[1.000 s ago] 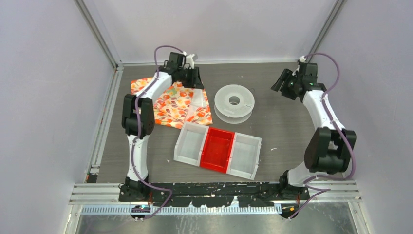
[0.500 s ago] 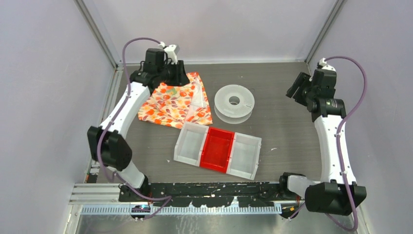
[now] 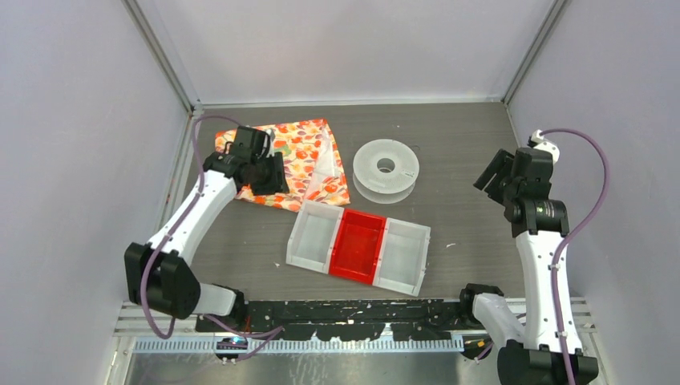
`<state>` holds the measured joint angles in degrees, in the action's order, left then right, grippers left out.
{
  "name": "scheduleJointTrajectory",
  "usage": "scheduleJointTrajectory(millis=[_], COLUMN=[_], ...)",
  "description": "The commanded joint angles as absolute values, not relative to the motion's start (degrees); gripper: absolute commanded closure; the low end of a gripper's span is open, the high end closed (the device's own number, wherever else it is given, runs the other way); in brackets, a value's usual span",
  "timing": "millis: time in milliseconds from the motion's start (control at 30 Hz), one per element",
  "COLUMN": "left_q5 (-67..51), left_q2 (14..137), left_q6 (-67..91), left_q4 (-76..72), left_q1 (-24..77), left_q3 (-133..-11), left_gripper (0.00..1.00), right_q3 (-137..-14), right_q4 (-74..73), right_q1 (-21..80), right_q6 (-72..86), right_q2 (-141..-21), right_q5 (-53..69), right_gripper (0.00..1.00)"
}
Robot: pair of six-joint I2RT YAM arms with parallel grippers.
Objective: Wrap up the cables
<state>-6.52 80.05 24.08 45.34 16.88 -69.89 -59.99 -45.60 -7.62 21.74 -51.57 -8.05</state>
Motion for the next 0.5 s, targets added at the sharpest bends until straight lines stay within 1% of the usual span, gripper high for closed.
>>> scheduleJointTrajectory(millis=[0, 167, 467], left_q5=[-0.59, 1.61, 2.22], left_q2=[72.22, 69.10, 68.11], left_q6=[23.99, 23.56, 22.93], left_q4=[47.62, 46.99, 46.53], left_q1=[16.96, 16.96, 16.96], left_q3=[-69.47, -68.40, -69.03], left_gripper=[0.56, 0.57, 0.59], right_q3=[-59.46, -59.44, -59.15], right_q4=[-43.56, -44.30, -44.10], right_q1=[-7.73, -7.73, -7.73], right_q6=[21.29, 21.08, 21.99], right_q2=[-48.80, -48.20, -46.46], right_q5=[-11.04, -10.99, -11.03], right_gripper=[0.30, 0.30, 0.30])
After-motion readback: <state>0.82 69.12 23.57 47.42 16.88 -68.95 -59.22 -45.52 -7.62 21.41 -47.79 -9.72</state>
